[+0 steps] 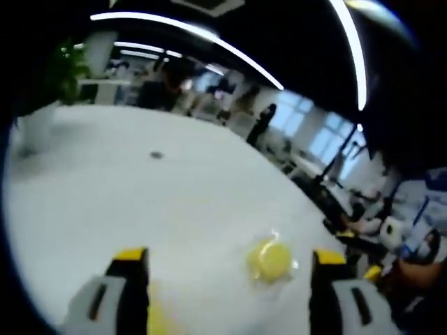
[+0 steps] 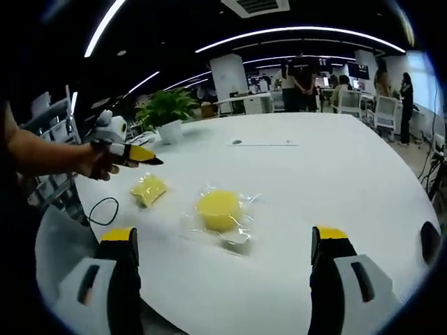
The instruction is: Compare the silicone blocks by pressing each to a similar depth, holding the contact briefly, and releasing to observe deformation and rebound differences across the visible hardness samples.
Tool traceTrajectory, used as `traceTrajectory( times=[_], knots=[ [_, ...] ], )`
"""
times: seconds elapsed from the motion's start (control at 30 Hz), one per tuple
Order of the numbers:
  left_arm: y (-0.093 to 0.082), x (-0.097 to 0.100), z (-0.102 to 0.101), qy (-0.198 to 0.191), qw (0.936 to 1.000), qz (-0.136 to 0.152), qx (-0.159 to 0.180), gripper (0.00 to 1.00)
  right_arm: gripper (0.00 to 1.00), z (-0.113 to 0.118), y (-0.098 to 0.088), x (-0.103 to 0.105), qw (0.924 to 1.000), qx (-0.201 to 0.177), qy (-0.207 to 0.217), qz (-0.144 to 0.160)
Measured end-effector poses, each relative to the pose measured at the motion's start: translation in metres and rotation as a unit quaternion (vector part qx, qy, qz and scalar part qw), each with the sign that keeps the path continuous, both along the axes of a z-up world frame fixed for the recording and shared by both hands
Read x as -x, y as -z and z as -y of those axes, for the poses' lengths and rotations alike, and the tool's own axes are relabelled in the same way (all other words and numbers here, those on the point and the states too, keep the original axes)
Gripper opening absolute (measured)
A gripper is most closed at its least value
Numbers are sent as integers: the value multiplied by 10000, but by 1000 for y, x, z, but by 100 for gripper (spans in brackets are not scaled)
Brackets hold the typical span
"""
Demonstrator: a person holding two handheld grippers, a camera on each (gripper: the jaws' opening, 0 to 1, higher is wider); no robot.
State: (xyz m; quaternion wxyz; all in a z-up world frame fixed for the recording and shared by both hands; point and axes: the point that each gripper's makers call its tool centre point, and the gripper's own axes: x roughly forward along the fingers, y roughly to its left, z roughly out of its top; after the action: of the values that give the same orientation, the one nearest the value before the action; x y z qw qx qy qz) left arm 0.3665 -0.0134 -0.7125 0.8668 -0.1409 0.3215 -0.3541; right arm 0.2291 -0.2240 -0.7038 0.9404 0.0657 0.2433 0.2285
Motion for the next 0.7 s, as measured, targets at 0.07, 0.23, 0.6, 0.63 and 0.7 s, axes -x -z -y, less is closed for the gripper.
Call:
traceTrajectory(
  times=[0.07, 0.23, 0.6, 0.63, 0.7],
  knots=[
    [3, -3, 9, 25, 10000, -68, 43, 99, 97, 3, -1, 0, 10000, 39, 64, 4],
    [9, -5, 25, 19, 9995, -266, 170, 97, 97, 9, -4, 2, 9999, 74, 115, 56],
    [41, -14, 48, -93, 9953, -887, 372, 87, 97, 15, -2, 8, 9996, 0, 271, -12],
    [46, -13, 51, -61, 9942, -998, 409, 85, 97, 14, -1, 10, 9996, -13, 271, -40],
    [51, -14, 57, -96, 9922, -1137, 502, 81, 97, 13, -1, 11, 9997, 5, 257, -50]
  ],
)
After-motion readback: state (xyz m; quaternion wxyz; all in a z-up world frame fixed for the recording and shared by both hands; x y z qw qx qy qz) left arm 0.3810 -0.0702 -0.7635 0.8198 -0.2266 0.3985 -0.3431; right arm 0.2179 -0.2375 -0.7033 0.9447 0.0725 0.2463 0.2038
